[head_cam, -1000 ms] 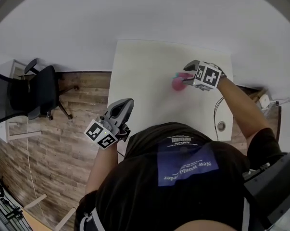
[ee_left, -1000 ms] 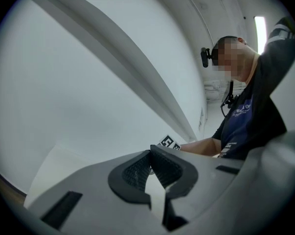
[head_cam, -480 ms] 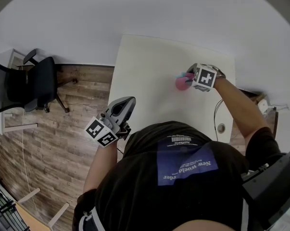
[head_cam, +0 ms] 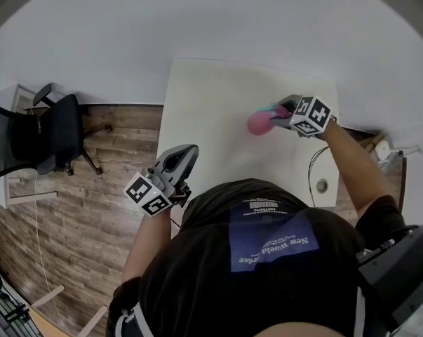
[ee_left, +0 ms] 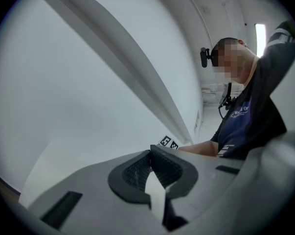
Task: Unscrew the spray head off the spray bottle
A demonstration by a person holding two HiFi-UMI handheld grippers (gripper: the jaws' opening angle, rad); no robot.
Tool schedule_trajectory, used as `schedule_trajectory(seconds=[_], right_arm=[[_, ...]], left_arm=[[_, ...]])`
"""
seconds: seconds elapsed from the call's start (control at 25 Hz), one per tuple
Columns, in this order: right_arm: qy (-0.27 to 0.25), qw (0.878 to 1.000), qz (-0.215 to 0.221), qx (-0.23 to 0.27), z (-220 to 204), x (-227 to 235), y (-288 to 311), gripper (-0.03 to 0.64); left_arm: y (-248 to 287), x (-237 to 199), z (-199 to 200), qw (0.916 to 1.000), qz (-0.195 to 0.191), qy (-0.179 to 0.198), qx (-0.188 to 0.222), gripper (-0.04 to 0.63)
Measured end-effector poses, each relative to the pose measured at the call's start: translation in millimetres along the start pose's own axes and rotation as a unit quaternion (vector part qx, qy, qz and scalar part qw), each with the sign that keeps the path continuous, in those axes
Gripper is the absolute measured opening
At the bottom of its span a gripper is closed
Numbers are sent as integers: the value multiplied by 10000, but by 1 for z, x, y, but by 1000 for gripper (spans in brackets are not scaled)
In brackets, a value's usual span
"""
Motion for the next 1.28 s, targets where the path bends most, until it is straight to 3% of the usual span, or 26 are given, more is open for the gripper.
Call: schedule_trajectory(seconds=[0.08, 0.12, 0.24, 0.4, 0.56, 0.76, 1.0, 1.28], right_arm=[[719, 9936, 89, 871, 6, -6, -22, 137], [1084, 9846, 167, 1362, 9, -9, -34, 137], [1932, 9395, 512, 2783, 21, -23, -72, 137], [2230, 8845, 975, 3981, 33, -50, -109, 137], [2221, 8532, 1318, 4532, 35, -75, -126, 137], [2099, 8378, 1685, 4750, 48, -108, -127, 137], [1980, 8279, 2033, 4837, 64, -125, -131, 137], [2055, 8223, 2131, 4860, 70, -128, -131, 137]], left_arm=[[6, 4, -1, 9999, -116, -6, -90, 3], [9, 7, -1, 9997, -192, -7, -140, 3], [23, 17, 0, 9984, -494, -74, -263, 5], [43, 31, 4, 9949, -881, -151, -472, 25], [65, 49, 5, 9907, -1195, -168, -636, 256], [78, 71, 3, 9833, -1576, -87, -906, 481], [101, 91, 1, 9756, -1967, -106, -966, 492], [114, 103, 10, 9706, -2259, -215, -799, 494]])
Point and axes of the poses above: the fingertips, and each gripper's own axes: y forward along the fingers, x to its right, z out of its top, the point moved 6 cm from there along -y, backward along the fingers, and after that the axes turned 11 degrees about x, right-handed, at the moved point
